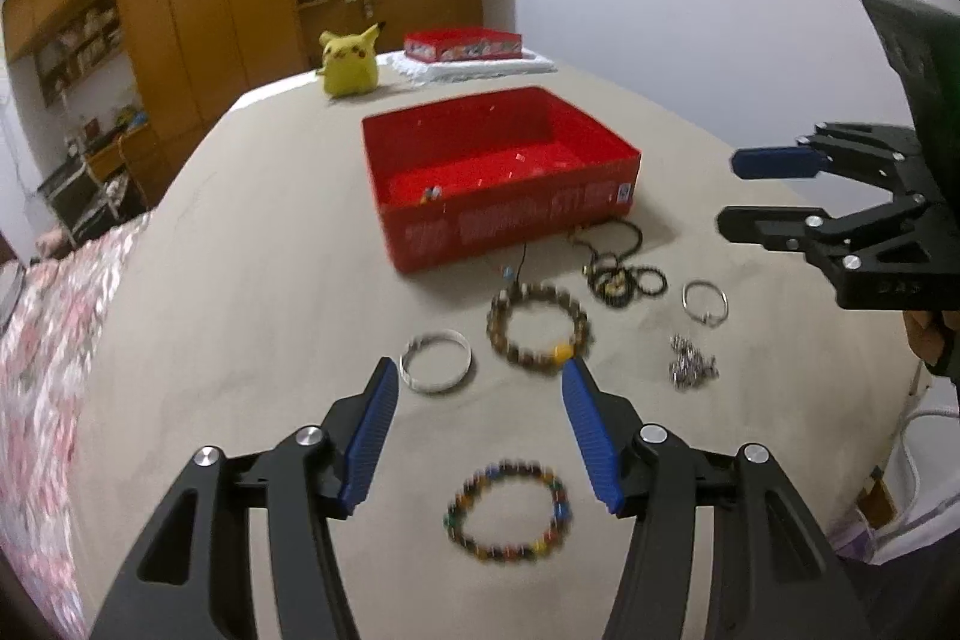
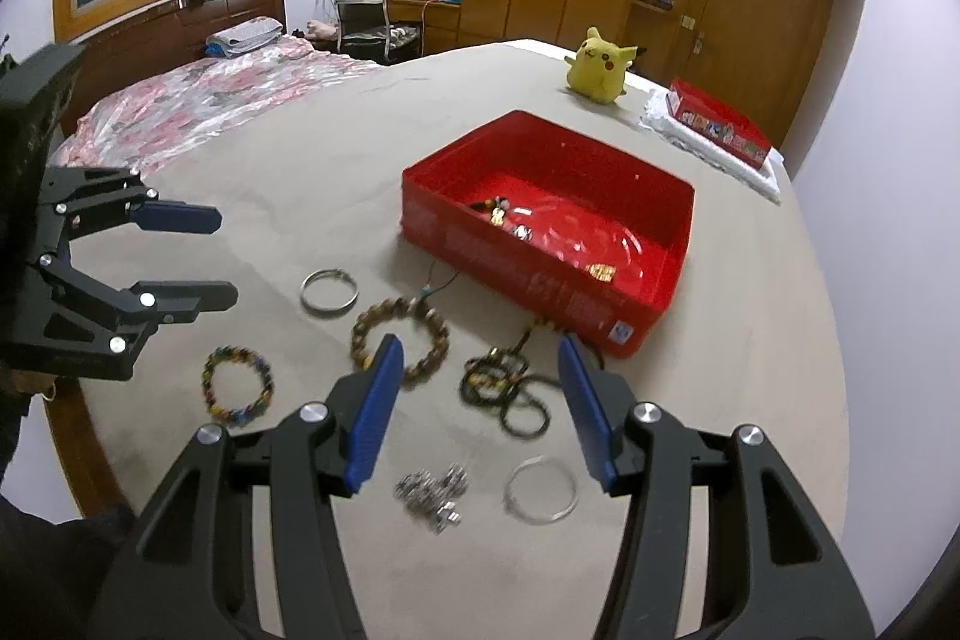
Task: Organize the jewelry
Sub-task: 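Grasp the multicolor bead bracelet with the left tool while the right tool grasps the silver chain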
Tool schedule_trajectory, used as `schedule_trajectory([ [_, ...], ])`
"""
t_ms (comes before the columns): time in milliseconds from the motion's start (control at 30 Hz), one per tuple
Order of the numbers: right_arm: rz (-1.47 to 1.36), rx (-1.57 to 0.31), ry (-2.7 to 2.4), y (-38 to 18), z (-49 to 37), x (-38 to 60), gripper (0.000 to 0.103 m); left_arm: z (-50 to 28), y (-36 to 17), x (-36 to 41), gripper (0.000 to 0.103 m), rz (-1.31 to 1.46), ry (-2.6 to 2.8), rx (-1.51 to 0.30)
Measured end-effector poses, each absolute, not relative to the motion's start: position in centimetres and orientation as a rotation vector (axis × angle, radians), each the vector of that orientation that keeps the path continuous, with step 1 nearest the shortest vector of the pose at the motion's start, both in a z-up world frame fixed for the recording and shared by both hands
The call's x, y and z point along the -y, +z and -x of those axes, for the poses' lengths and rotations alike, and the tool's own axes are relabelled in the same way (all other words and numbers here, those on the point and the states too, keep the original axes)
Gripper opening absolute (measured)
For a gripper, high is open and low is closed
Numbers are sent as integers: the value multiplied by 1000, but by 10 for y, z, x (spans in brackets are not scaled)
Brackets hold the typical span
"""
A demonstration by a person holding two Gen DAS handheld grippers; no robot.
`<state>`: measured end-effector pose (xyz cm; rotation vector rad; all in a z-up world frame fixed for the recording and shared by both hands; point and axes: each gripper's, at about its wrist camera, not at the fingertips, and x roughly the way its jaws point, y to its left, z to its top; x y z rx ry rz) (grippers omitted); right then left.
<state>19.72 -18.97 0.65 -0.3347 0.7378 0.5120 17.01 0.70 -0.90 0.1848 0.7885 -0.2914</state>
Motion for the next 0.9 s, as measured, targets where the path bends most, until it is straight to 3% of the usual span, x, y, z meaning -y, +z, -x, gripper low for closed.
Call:
schedule_trajectory([
  [433,175,-891,472,-78,-157,219,53,-146,-66,-23,57,-104,-235,-908],
  [900,212,-923,472,-105,-172,211,53,-162,-99,-22,62,-138,-186,-959],
])
